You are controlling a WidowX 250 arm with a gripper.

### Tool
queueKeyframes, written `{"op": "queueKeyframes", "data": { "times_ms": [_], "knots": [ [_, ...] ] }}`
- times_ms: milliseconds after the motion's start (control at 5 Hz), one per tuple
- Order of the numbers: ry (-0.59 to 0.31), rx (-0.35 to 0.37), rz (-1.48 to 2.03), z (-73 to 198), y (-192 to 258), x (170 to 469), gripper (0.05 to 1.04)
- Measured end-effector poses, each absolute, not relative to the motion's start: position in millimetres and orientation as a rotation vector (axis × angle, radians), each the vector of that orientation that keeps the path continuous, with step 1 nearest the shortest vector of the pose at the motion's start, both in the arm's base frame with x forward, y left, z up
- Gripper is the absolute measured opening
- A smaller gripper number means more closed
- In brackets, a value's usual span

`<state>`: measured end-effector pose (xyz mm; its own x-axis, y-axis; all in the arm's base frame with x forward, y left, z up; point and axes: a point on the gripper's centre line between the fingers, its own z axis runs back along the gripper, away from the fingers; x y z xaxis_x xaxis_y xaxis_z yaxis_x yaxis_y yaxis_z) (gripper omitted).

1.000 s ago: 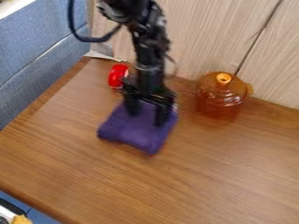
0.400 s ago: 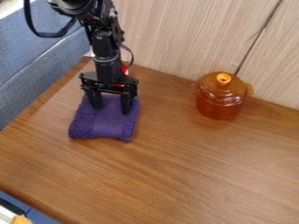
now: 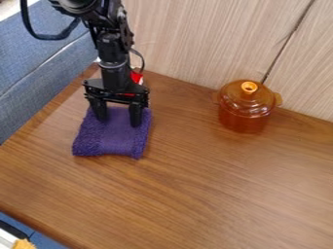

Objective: Move the purple cloth to the left side of the table

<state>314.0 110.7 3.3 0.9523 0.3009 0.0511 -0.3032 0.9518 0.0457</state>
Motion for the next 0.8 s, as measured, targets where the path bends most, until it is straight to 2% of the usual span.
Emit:
{"op": "queueKeyframes", "data": {
  "times_ms": [400, 600, 800],
  "knots": [
    [-0.189, 0.077, 0.291, 51, 107, 329, 1.0],
    [-0.232, 0.079, 0.216, 57, 100, 338, 1.0],
    [-0.234, 0.079, 0.21, 57, 99, 338, 1.0]
  ]
}}
